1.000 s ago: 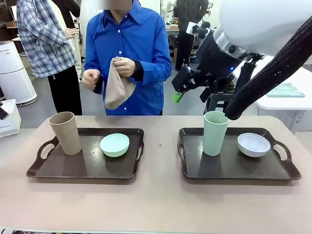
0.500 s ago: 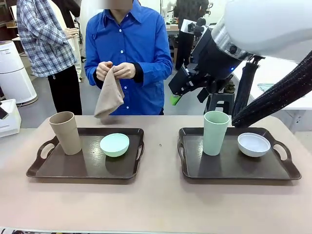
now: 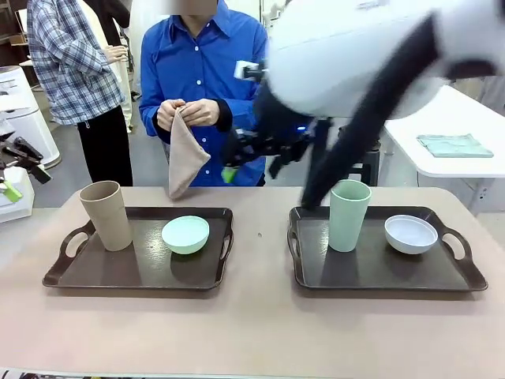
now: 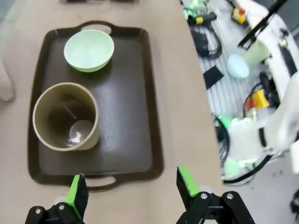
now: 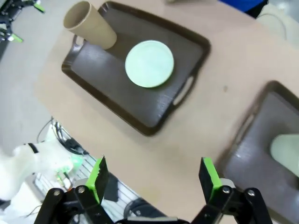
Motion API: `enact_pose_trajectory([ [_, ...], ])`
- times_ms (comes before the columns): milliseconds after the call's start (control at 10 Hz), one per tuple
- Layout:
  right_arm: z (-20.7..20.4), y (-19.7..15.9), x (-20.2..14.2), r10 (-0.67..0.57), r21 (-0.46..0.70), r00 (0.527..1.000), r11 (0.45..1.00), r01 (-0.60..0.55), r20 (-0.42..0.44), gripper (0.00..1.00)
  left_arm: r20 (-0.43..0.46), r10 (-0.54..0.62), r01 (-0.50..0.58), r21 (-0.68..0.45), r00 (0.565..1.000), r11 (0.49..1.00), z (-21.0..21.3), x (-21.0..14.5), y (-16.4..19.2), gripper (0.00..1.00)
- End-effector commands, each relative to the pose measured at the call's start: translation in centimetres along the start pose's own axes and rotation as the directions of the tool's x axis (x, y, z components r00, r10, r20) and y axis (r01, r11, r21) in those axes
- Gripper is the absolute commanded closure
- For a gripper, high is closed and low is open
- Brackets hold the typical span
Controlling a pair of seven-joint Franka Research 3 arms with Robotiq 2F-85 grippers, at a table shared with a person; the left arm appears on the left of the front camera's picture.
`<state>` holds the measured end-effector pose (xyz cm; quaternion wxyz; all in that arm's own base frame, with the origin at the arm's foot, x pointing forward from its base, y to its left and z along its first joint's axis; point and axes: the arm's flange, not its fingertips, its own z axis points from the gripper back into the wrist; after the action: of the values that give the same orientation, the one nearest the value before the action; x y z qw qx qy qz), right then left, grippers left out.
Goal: Set up a tray with a mat and arrange the tableware.
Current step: Pick up the Picnic Bowl and Reusable plastic cup from the Handle tray in front of the human's position and hold them in the air.
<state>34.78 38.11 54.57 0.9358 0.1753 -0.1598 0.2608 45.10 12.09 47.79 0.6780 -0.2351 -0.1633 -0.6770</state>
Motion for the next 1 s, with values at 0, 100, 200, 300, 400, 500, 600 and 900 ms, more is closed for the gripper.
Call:
enact_pose_trajectory([
  [0,-2.3,2.6,3.8,-0.06,-0.04,0.998,0.997,0.059,-0.032,0.0,0.07,-0.096,0.095,0.022,0.993,0.995,-0.9,-2.7,0.6,0.0],
  [100,-3.9,3.4,4.8,-0.106,-0.078,0.994,0.992,0.103,-0.039,0.0,0.098,-0.098,0.094,0.05,0.99,0.994,-1.0,-3.8,1.3,0.0],
  [200,-5.8,4.1,5.8,-0.175,-0.143,0.984,0.975,0.168,-0.035,0.0,0.167,-0.078,0.067,0.067,0.983,0.995,-1.4,-5.0,2.5,0.0],
  [300,-7.5,4.7,6.4,-0.212,-0.184,0.977,0.962,0.203,-0.03,0.0,0.23,-0.043,0.03,0.057,0.972,0.998,-2.2,-5.8,3.1,0.0],
  [400,-9.1,5.1,7.0,-0.231,-0.213,0.973,0.952,0.22,-0.026,0.0,0.264,-0.019,0.003,0.061,0.964,0.998,-2.8,-6.5,3.5,0.0],
  [500,-10.5,5.0,7.6,-0.252,-0.223,0.967,0.945,0.241,-0.023,0.0,0.294,-0.008,-0.015,0.073,0.956,0.997,-3.2,-7.1,4.2,0.0],
  [600,-12.0,5.0,8.1,-0.266,-0.23,0.964,0.94,0.253,-0.026,0.0,0.288,-0.006,-0.013,0.063,0.958,0.998,-3.7,-7.5,4.6,0.0],
  [900,-14.9,3.7,9.0,-0.289,-0.236,0.957,0.932,0.274,-0.035,0.0,0.318,-0.04,0.042,0.0,0.947,0.999,-5.2,-8.1,6.2,0.0],
])
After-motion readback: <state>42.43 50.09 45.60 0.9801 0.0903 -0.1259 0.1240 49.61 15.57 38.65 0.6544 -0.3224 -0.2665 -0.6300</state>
